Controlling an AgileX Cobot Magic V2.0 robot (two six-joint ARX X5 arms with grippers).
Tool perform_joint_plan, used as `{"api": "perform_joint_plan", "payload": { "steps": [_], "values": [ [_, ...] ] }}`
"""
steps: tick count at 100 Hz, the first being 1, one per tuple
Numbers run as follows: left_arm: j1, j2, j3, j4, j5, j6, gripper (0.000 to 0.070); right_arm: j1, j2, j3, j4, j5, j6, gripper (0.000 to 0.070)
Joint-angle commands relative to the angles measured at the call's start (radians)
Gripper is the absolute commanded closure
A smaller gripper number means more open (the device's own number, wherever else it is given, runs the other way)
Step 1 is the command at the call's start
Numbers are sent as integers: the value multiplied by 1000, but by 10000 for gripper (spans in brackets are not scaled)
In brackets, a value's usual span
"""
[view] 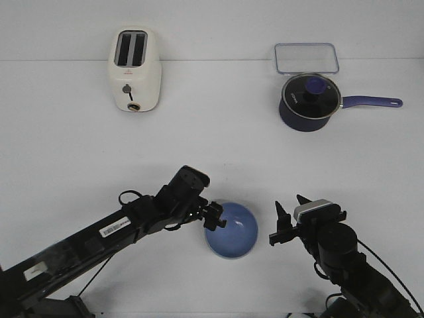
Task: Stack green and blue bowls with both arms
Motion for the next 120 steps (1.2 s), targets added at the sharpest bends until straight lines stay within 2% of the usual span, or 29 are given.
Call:
{"api": "perform_joint_plan", "payload": {
  "steps": [1, 13, 21, 39, 54, 56, 58, 62, 63, 65, 95, 120],
  "values": [
    [3, -63, 16, 4, -42, 47, 349, 8, 3, 7, 12, 1, -9, 314],
    [19, -206, 12, -20, -142, 112, 349, 8, -23, 7, 12, 1, -18, 314],
    [31, -313, -23, -11, -203, 117, 349, 8, -53, 7, 11, 1, -34, 314],
    [50, -562, -263, 99, -257, 115, 353, 8, -140, -10, 5, -2, -38, 314],
    [50, -700, -425, 111, -269, 95, 387, 8, -182, -51, -11, -20, -37, 323],
    [50, -711, -438, 111, -272, 89, 420, 8, -185, -52, -13, -23, -35, 350],
    [50, -720, -448, 111, -276, 84, 467, 8, -185, -53, -19, -27, -32, 405],
    [50, -732, -464, 110, -282, 77, 601, 8, -185, -53, -21, -29, -31, 561],
    [50, -734, -467, 110, -283, 76, 641, 8, -185, -53, -21, -30, -31, 638],
    [50, -738, -471, 110, -283, 74, 700, 8, -185, -53, -21, -30, -31, 700],
    [50, -752, -474, 114, -283, 82, 685, 8, -190, -53, -31, -26, -5, 689],
    [49, -757, -474, 192, -283, 82, 685, 8, -192, -53, 1, -26, -5, 690]
  ]
}}
